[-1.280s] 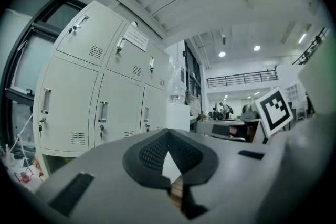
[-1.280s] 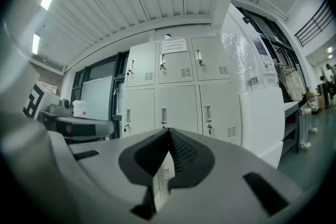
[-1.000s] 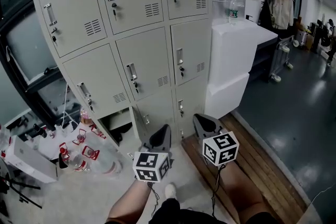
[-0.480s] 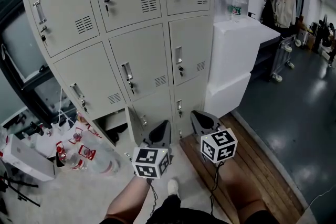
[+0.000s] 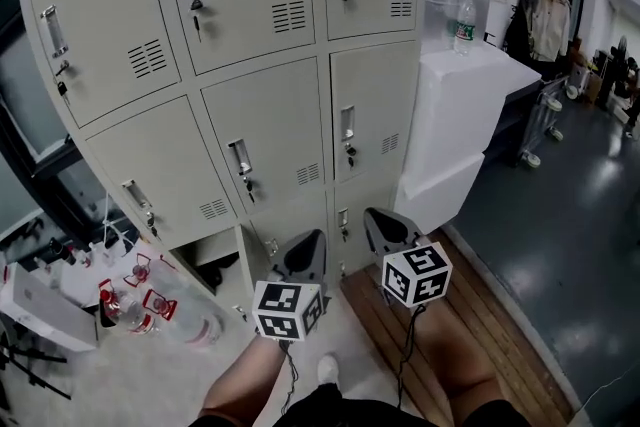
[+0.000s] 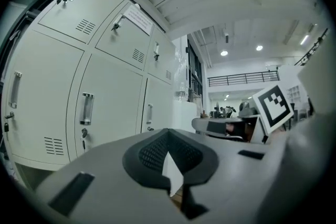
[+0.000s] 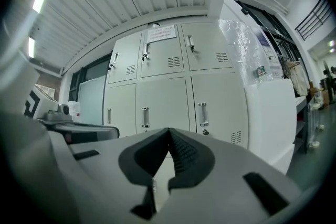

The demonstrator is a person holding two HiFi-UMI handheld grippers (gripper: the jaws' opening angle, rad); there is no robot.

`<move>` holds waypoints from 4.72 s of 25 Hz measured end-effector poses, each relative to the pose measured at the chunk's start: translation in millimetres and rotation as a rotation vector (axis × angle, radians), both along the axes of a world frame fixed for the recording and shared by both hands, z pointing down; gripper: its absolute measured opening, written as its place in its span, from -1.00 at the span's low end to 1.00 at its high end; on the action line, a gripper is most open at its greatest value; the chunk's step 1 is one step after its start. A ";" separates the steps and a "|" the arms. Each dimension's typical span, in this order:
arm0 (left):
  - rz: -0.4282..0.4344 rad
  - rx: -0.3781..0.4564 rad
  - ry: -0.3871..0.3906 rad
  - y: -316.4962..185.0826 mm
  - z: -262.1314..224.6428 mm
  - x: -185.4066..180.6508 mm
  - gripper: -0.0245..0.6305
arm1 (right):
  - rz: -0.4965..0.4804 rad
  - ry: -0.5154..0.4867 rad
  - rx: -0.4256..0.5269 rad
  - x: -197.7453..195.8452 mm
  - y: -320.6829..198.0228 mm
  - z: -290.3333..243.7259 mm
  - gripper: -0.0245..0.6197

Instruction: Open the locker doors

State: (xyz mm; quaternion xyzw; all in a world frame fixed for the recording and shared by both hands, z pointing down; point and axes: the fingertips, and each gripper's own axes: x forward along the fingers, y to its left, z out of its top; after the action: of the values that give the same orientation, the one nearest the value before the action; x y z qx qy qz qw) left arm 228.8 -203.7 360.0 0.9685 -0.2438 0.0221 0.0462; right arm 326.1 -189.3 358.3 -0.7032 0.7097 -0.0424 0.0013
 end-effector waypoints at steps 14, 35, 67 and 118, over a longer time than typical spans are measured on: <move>-0.005 -0.010 -0.013 -92.5 9.7 34.1 -0.92 | 0.015 -0.028 -0.004 43.7 -108.8 7.3 -0.88; 0.083 -0.011 -0.033 -170.1 18.2 91.5 -0.92 | 0.122 0.021 -0.037 116.7 -224.4 17.5 -0.31; 0.127 -0.010 -0.035 -177.3 26.6 87.5 -0.92 | 0.130 0.069 -0.030 129.0 -243.0 21.0 -0.58; 0.105 0.008 -0.007 -10.7 2.8 195.8 -0.92 | -0.012 0.163 -0.044 208.9 -69.7 24.3 -0.31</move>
State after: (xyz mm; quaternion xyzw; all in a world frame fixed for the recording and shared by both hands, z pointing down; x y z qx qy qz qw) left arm 424.6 -214.5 362.8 0.9801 -0.1927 0.0268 0.0401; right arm 535.1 -258.9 382.6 -0.6998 0.7107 -0.0008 -0.0722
